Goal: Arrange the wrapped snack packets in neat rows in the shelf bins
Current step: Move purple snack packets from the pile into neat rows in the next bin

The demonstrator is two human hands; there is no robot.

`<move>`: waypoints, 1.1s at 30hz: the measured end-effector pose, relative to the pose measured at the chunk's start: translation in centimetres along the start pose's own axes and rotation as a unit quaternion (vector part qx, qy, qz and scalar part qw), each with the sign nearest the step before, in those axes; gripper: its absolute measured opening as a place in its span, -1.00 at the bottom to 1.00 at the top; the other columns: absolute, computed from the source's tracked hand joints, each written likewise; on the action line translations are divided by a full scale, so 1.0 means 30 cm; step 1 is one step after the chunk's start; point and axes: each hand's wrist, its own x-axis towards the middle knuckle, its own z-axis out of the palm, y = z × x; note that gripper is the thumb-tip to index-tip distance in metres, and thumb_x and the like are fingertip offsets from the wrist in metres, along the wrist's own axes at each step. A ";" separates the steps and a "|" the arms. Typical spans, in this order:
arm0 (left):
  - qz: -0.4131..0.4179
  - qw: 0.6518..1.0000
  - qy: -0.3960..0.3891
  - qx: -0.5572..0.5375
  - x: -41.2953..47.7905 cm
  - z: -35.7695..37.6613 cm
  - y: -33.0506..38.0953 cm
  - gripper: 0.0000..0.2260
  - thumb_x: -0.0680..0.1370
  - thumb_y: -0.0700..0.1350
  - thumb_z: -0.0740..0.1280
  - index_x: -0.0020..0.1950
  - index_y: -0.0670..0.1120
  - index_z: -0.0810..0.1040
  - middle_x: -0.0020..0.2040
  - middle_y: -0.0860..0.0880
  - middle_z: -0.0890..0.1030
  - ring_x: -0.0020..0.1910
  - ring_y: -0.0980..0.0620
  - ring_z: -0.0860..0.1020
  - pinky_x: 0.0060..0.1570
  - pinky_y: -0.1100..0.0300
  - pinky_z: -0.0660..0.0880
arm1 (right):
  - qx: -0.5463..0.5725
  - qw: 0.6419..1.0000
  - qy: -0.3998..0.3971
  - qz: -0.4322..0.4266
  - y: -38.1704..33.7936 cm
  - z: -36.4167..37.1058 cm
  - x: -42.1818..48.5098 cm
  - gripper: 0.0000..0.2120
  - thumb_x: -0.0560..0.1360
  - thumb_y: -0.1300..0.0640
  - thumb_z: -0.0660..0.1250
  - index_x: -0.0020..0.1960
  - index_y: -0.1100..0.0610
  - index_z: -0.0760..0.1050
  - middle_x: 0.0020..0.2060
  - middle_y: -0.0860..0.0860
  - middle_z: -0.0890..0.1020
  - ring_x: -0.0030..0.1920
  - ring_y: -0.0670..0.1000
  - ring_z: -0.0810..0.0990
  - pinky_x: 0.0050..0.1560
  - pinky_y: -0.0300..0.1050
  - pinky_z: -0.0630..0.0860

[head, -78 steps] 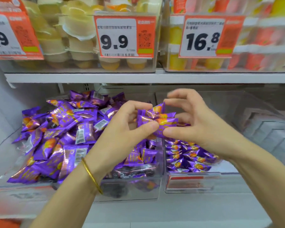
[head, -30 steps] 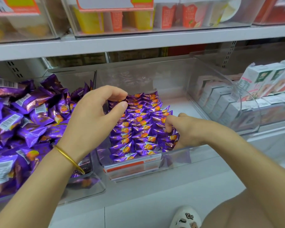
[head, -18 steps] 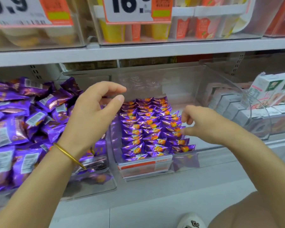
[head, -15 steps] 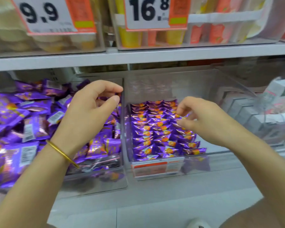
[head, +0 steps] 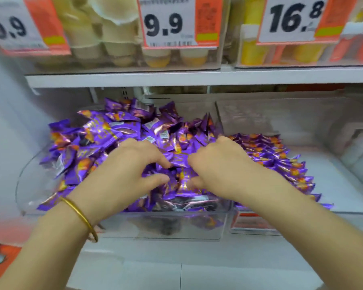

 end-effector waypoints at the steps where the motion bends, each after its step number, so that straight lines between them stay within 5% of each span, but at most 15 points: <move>1: -0.002 1.000 -0.020 0.022 -0.003 0.011 0.002 -0.58 0.35 0.28 0.15 -0.04 0.07 0.64 -0.09 0.09 0.62 -0.06 -0.01 0.54 0.02 0.02 0.45 | -0.015 1.000 -0.015 0.006 -0.012 0.006 0.012 -0.70 0.55 -0.12 0.20 0.09 0.08 0.49 0.08 0.05 0.60 0.14 0.11 0.52 0.27 0.01 0.22; 5: -0.029 0.994 -0.050 0.092 0.006 0.052 0.014 -0.46 0.35 0.31 0.04 -0.02 0.01 0.63 -0.09 0.04 0.59 -0.05 -0.07 0.50 -0.05 -0.05 0.47 | -0.028 0.999 -0.019 0.014 -0.018 0.018 0.029 -0.62 0.50 -0.21 0.22 0.09 0.08 0.47 0.06 0.03 0.57 0.09 0.08 0.54 0.23 0.00 0.22; 8: -0.026 0.986 -0.031 0.160 0.006 0.066 0.022 -0.55 0.36 0.27 0.18 -0.09 -0.04 0.64 -0.14 0.00 0.57 -0.11 -0.09 0.52 -0.19 0.02 0.43 | 0.010 1.000 0.007 0.022 -0.009 0.014 0.027 -0.57 0.43 -0.22 0.31 0.13 0.06 0.39 0.08 0.02 0.52 0.11 0.09 0.51 0.02 -0.07 0.20; 12: -0.038 0.984 -0.054 0.167 0.006 0.077 0.034 -0.58 0.49 0.24 0.24 0.25 0.04 0.47 0.14 0.02 0.41 0.19 -0.02 0.38 0.06 0.11 0.25 | 0.100 0.994 0.046 0.025 -0.001 0.000 0.020 -0.56 0.36 -0.16 0.42 -0.02 -0.02 0.22 -0.10 -0.08 0.45 0.01 0.08 0.47 -0.10 -0.08 0.19; 15: -0.042 0.982 -0.082 0.167 0.008 0.066 0.034 -0.59 0.50 0.27 0.17 0.30 0.16 0.38 0.18 0.09 0.33 0.21 0.07 0.35 0.14 0.16 0.19 | 0.189 0.979 0.068 0.042 0.021 -0.009 0.007 -0.55 0.39 0.00 0.44 -0.01 -0.03 0.15 -0.33 -0.13 0.36 -0.16 0.08 0.40 -0.21 -0.06 0.23; 19: -0.042 0.982 -0.120 0.137 0.011 0.053 0.041 -0.65 0.48 0.26 0.22 0.22 0.19 0.38 0.14 0.16 0.38 0.16 0.12 0.39 0.16 0.18 0.15 | 0.320 0.944 0.079 0.036 0.051 -0.013 -0.012 -0.61 0.43 0.06 0.42 0.14 -0.06 0.29 -0.27 -0.10 0.45 -0.22 0.00 0.40 -0.16 -0.06 0.39; 25: -0.033 0.987 -0.118 0.105 0.008 0.051 0.051 -0.68 0.46 0.16 0.30 0.17 0.16 0.33 -0.13 0.18 0.40 0.04 0.10 0.35 0.13 0.16 0.15 | 0.408 0.900 0.140 0.058 0.080 -0.001 -0.012 -0.74 0.44 0.15 0.39 -0.01 -0.01 0.32 -0.11 -0.07 0.44 -0.15 -0.03 0.45 -0.17 -0.16 0.32; 30: -0.048 0.995 -0.060 0.056 0.026 0.061 0.038 -0.46 0.45 0.06 0.37 0.37 0.09 0.23 0.20 0.11 0.37 0.22 0.10 0.35 0.17 0.21 0.22 | 0.554 0.815 0.159 0.058 0.101 -0.011 -0.020 -0.71 0.38 0.29 0.43 -0.04 0.04 0.38 -0.20 0.06 0.60 -0.25 0.08 0.55 -0.15 0.01 0.52; 33: -0.082 0.994 0.025 -0.070 0.033 0.053 0.040 -0.43 0.40 -0.02 0.46 0.35 0.05 0.31 0.17 0.06 0.39 -0.05 0.18 0.43 -0.09 0.37 0.29 | 0.640 0.754 0.143 0.034 0.113 -0.015 -0.024 -0.66 0.37 0.37 0.44 -0.01 0.08 0.39 -0.11 0.15 0.64 -0.23 0.08 0.59 -0.09 0.11 0.57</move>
